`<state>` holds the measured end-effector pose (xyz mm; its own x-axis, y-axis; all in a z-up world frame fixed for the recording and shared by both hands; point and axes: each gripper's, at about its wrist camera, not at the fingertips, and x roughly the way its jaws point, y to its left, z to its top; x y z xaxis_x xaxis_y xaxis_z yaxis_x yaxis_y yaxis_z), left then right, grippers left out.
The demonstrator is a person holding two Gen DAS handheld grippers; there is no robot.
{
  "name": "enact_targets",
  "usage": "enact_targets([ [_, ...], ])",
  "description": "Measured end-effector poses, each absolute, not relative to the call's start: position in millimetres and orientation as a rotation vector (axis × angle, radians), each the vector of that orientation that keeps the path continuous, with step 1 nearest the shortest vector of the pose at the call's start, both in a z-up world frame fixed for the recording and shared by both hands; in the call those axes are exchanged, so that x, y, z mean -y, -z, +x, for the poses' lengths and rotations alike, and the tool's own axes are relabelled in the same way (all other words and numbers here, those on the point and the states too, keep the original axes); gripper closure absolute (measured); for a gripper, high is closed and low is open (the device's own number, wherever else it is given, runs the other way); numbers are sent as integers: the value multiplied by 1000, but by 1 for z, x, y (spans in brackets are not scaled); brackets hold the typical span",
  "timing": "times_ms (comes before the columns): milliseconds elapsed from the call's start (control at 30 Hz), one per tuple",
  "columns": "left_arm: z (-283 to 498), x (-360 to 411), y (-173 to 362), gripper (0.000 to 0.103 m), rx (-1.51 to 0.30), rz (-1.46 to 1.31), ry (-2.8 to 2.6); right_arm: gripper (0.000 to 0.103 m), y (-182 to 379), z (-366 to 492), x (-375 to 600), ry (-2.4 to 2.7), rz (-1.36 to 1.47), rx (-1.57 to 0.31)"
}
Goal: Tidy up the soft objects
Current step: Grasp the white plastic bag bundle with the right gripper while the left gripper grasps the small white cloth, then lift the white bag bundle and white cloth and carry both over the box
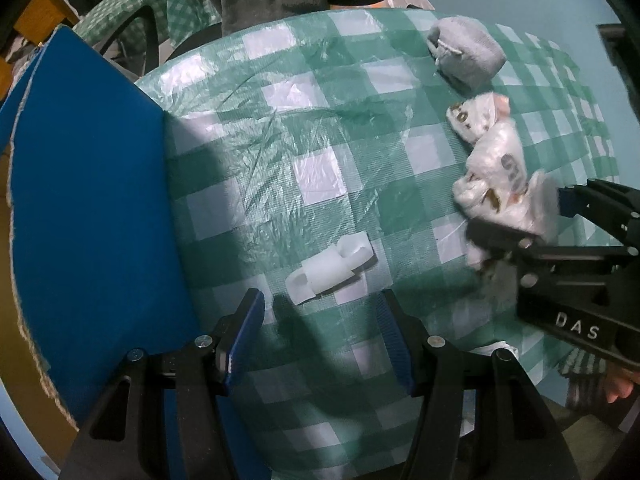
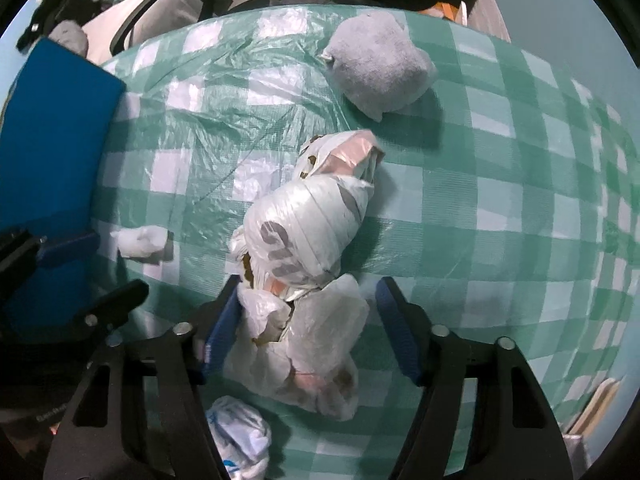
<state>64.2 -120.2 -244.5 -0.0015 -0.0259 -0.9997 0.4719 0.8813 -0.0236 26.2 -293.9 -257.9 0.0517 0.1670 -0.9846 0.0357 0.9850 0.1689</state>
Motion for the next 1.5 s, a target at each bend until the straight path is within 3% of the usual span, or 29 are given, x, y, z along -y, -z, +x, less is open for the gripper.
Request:
enact_targets([
  [33,64,120,244,44,-1530,364,407,61,257,27,296,-101,157,-1516],
  [167,67,123,245,43,-1528,368,409,66,256,26,303,-110,188,-1522],
  [600,67,124,252,45,-1502,393,427,66,242,6,329,-72,271,-1510],
  [900,66,123,250,75,-1489,401,426,66,231,-4,338,-74,279,-1495],
  [1033,64,122,247,80,-1476,399,429,66,230,-2,329,-75,273,-1489],
  [1500,44,114,211,82,-1417,343,421,67,216,-9,316,-101,261,-1454],
])
